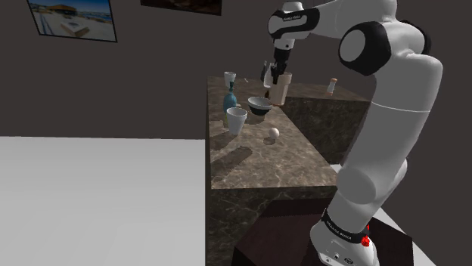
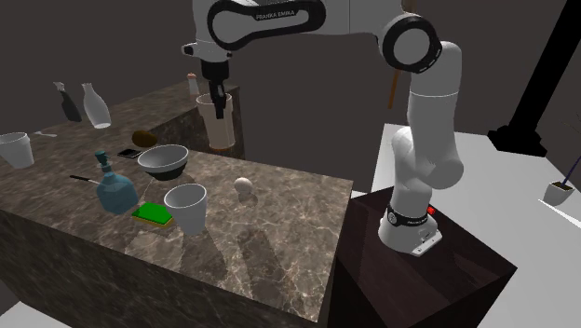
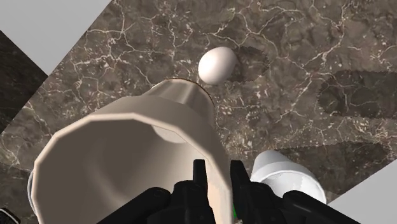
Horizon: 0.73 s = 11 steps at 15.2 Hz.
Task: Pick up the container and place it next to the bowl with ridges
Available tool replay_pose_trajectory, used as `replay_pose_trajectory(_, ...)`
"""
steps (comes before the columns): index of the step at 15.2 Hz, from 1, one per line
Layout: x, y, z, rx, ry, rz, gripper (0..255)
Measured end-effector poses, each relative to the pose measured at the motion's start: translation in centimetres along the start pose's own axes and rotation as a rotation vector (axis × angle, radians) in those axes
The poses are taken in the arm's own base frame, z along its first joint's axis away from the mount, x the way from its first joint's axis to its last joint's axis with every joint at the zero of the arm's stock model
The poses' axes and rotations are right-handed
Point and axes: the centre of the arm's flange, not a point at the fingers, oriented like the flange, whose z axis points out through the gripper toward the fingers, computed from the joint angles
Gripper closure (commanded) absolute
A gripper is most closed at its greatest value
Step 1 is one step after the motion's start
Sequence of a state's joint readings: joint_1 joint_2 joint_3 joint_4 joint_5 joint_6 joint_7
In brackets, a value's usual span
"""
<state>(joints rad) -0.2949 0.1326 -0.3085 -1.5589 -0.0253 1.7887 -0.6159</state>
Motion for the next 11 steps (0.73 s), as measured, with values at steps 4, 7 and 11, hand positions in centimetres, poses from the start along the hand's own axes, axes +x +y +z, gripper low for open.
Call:
replay_pose_trajectory(4,-0.9,5.2,1.3,0.000,0.000,0.000,255)
replay_pose_trajectory(7,-1.5,8.9,2.5,0.000,0.000,0.000,255)
replay_pose_trajectory(11,-2.3,13.9,3.8,0.000,0.000,0.000,255)
